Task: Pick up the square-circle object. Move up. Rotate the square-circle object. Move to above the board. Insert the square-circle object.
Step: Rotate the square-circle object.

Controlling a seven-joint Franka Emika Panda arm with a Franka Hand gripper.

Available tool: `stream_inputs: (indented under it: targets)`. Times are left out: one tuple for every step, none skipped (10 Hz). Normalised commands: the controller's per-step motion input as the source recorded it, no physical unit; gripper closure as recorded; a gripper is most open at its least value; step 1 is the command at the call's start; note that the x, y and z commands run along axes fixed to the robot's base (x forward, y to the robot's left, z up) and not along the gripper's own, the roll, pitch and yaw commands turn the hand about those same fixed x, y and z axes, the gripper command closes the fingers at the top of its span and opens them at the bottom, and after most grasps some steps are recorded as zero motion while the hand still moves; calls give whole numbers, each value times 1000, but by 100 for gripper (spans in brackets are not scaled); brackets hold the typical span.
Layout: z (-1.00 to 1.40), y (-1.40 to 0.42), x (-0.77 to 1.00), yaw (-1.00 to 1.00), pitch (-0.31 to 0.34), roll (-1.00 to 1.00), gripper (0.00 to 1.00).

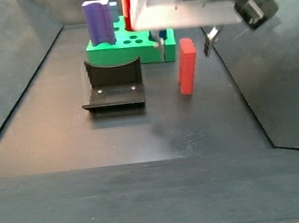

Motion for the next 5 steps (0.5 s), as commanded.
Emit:
stream_inputs:
  targets:
    - [883,-9,-27,16,40,124,0]
    - [714,-10,-16,18,55,112,0]
    - [533,-12,-11,20,58,101,0]
    - [286,-12,-6,21,59,88,0]
    - [0,83,0,-1000,10,12,0]
